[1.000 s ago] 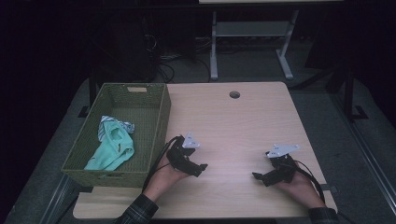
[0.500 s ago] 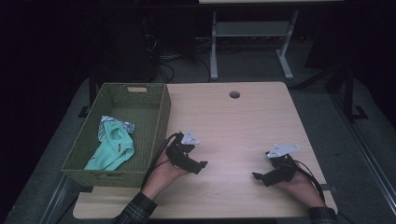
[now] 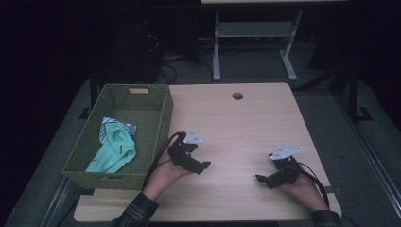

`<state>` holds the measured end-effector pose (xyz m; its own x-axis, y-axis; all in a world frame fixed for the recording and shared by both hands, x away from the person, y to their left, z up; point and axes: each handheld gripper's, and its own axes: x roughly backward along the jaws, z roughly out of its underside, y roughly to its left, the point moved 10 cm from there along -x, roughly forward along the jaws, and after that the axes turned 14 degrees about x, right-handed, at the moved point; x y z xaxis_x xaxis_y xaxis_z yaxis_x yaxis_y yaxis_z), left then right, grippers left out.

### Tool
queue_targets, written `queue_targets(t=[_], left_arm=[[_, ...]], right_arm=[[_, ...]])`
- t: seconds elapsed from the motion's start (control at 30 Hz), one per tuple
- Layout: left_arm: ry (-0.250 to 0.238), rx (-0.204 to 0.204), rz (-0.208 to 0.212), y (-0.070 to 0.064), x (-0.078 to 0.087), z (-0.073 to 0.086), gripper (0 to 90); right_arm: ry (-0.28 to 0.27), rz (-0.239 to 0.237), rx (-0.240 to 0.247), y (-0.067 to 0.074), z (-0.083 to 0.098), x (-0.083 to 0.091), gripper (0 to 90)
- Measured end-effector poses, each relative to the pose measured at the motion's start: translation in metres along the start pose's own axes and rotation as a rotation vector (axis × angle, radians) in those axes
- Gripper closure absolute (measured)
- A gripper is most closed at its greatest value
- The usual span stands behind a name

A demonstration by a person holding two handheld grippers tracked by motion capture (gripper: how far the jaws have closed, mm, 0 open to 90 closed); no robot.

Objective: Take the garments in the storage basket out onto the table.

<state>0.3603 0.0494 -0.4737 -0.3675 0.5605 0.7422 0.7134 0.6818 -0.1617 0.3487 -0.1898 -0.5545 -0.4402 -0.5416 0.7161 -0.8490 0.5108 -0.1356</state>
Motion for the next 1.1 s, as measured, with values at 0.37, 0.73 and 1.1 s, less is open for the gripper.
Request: queue_targets(t=[0.37,0.73,1.1], left_arm=[[-0.002,-0.012,0.016,0.001,0.009,-0.008,12.3],[-0.011,-0.024,0.051,-0.001,0.013,-0.017,12.4],[0.005,-0.037,0.075,0.0,0.014,-0.016,12.6]], right_arm=[[-0.001,0.005,-0.005,0.0,0.0,0.0,0.0],[0.0,0.005,-0.004,0.0,0.0,0.0,0.0],[0.001,0.008,-0.01,0.0,0.0,0.0,0.0]])
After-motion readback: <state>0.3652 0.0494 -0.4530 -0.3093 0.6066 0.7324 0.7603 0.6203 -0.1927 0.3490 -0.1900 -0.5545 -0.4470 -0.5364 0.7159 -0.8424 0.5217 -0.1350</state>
